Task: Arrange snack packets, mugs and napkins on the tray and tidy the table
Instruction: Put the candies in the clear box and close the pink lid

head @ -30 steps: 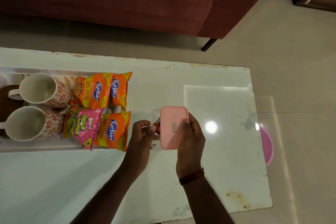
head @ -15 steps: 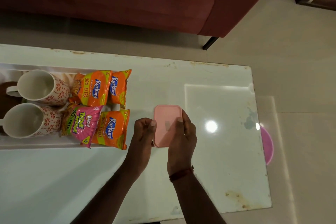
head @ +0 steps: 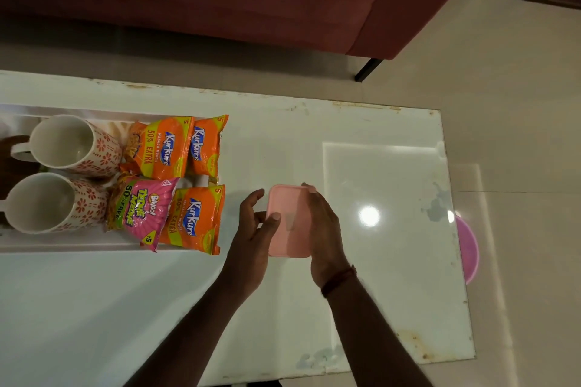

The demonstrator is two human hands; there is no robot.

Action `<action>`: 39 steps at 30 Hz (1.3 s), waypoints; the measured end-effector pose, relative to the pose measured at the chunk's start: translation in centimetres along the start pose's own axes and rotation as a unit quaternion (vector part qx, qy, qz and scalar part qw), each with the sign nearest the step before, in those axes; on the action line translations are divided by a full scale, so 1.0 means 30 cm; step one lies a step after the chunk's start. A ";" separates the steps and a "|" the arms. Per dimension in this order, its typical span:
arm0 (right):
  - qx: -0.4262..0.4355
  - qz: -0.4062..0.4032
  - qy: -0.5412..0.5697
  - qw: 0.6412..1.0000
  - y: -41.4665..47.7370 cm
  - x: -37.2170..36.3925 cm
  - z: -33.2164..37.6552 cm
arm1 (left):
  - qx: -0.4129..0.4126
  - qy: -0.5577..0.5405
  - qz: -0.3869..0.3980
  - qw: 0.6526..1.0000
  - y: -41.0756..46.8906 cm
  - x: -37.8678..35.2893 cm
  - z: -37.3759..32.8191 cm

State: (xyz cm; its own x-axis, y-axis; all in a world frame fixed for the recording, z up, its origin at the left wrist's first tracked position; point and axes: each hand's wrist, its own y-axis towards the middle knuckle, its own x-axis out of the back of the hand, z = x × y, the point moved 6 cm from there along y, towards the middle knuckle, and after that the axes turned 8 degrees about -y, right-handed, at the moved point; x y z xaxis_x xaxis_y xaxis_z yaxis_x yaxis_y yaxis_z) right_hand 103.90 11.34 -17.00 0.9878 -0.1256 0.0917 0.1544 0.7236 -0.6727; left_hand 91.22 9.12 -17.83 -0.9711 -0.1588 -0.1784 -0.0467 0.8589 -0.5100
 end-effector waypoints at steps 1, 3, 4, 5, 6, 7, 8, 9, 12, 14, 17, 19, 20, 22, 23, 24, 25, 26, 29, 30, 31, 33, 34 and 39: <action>-0.011 0.009 -0.014 1.000 0.010 0.000 0.003 | 0.003 -0.001 0.008 1.000 0.004 -0.003 0.005; -0.013 0.016 -0.047 0.999 0.028 -0.002 0.005 | 0.013 -0.005 0.015 1.000 0.015 -0.013 0.016; -0.009 0.017 -0.059 0.998 0.036 -0.003 0.006 | 0.021 -0.008 0.014 1.000 0.022 -0.019 0.018; -0.003 0.018 -0.068 0.997 0.041 -0.005 0.006 | 0.035 -0.015 0.008 0.999 0.028 -0.022 0.020; 0.002 0.020 -0.077 0.997 0.046 -0.006 0.007 | 0.051 -0.027 0.000 0.998 0.036 -0.024 0.020; 0.007 0.022 -0.083 0.996 0.050 -0.008 0.006 | 0.070 -0.042 -0.008 0.997 0.044 -0.024 0.020; 0.010 0.025 -0.087 0.996 0.053 -0.010 0.004 | 0.087 -0.057 -0.015 0.994 0.051 -0.025 0.018; 0.013 0.025 -0.087 0.996 0.055 -0.013 0.002 | 0.096 -0.066 -0.021 0.993 0.059 -0.026 0.012; 0.024 0.017 -0.088 0.996 0.058 -0.023 -0.004 | 0.067 -0.040 -0.044 0.996 0.080 -0.035 -0.017; 0.037 0.007 -0.091 0.995 0.058 -0.030 -0.006 | 0.034 0.004 -0.073 0.997 0.085 -0.033 -0.029; 0.055 -0.008 -0.109 0.992 0.058 -0.037 -0.009 | 0.002 0.043 -0.099 0.994 0.088 -0.024 -0.024; 0.079 -0.018 -0.136 0.987 0.055 -0.042 -0.008 | -0.014 0.066 -0.109 0.992 0.094 -0.016 -0.015; 0.095 -0.025 -0.154 0.983 0.053 -0.043 -0.006 | -0.022 0.084 -0.111 0.990 0.097 -0.014 -0.010; 0.118 -0.040 -0.188 0.974 0.051 -0.043 -0.002 | -0.038 0.120 -0.117 0.985 0.100 -0.011 -0.001; 0.121 -0.043 -0.199 0.971 0.053 -0.044 -0.001 | -0.043 0.128 -0.121 0.983 0.101 -0.009 0.003; 0.120 -0.044 -0.205 0.970 0.057 -0.044 -0.002 | -0.044 0.130 -0.122 0.983 0.102 -0.007 0.008; 0.116 -0.041 -0.206 0.971 0.061 -0.044 -0.004 | -0.040 0.129 -0.117 0.984 0.106 -0.005 0.014; 0.111 -0.036 -0.205 0.972 0.066 -0.043 -0.007 | -0.033 0.125 -0.105 0.986 0.107 -0.003 0.020; 0.097 -0.027 -0.199 0.975 0.070 -0.034 -0.019 | 0.000 0.089 -0.062 0.994 0.104 -0.011 0.036; 0.093 -0.029 -0.195 0.976 0.071 -0.028 -0.021 | 0.007 0.072 -0.064 0.995 0.094 -0.011 0.034; 0.089 -0.033 -0.190 0.977 0.071 -0.021 -0.021 | 0.013 0.060 -0.070 0.996 0.081 -0.009 0.030; 0.080 -0.049 -0.176 0.980 0.075 -0.009 -0.012 | 0.022 0.039 -0.056 0.997 0.050 -0.015 0.035; 0.077 -0.058 -0.170 0.981 0.079 -0.004 -0.005 | 0.030 0.027 -0.037 0.998 0.032 -0.023 0.044; 0.078 -0.077 -0.191 0.976 0.095 -0.011 0.019 | 0.006 0.100 -0.032 0.994 -0.016 -0.020 0.062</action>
State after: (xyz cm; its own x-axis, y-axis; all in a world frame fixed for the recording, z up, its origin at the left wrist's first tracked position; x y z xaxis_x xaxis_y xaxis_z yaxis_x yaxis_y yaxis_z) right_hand 104.03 13.84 -18.52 0.8830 -0.0011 0.4693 0.2731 0.8144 -0.5120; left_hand 92.28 7.91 -19.04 -0.9933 -0.1130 0.0251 -0.1093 0.8445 -0.5243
